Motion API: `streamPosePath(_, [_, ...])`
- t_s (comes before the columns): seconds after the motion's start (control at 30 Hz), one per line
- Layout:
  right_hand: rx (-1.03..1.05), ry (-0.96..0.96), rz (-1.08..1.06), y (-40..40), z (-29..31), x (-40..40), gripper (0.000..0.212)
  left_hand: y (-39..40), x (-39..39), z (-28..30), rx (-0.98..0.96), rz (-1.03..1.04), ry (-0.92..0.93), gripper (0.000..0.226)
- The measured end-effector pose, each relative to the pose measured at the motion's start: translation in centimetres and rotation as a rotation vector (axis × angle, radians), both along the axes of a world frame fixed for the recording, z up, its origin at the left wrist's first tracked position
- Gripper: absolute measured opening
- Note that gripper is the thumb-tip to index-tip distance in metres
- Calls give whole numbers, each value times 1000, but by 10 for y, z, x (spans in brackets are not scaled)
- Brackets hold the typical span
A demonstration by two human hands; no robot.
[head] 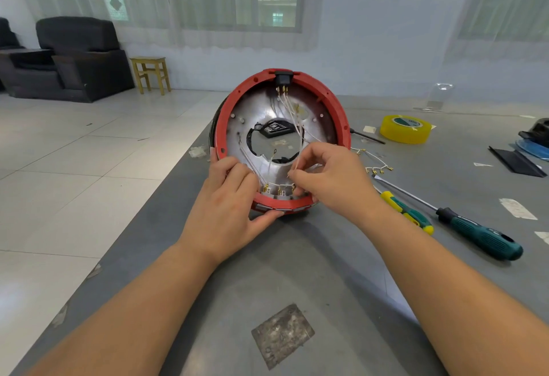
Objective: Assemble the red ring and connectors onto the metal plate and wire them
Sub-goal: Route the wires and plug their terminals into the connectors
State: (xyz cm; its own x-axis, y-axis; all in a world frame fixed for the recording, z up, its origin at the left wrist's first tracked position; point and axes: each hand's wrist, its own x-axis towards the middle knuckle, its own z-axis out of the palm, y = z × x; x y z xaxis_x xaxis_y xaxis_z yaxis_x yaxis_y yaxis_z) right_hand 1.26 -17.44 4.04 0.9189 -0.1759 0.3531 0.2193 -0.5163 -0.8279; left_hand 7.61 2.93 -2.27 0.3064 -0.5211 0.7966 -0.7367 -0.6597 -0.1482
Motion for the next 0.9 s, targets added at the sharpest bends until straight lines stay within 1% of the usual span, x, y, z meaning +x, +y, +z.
streamPosePath(0.1, [-56, 19, 32, -5, 3, 1, 18, -2, -1, 1, 38, 25, -3, 56])
streamPosePath(0.27, [-304, 6, 14, -8, 8, 2, 15, -3, 0, -1, 45, 35, -56, 54])
streamPosePath(0.33, [-363, 31, 33, -8, 10, 2, 15, -4, 0, -3, 50, 28, -91, 53])
streamPosePath(0.43, [-342, 86, 83, -8, 10, 3, 15, -7, 1, -4, 46, 18, -130, 56])
streamPosePath(0.9, [-324, 112, 105, -14, 4, 6, 15, -10, 0, -3, 56, 37, -139, 56])
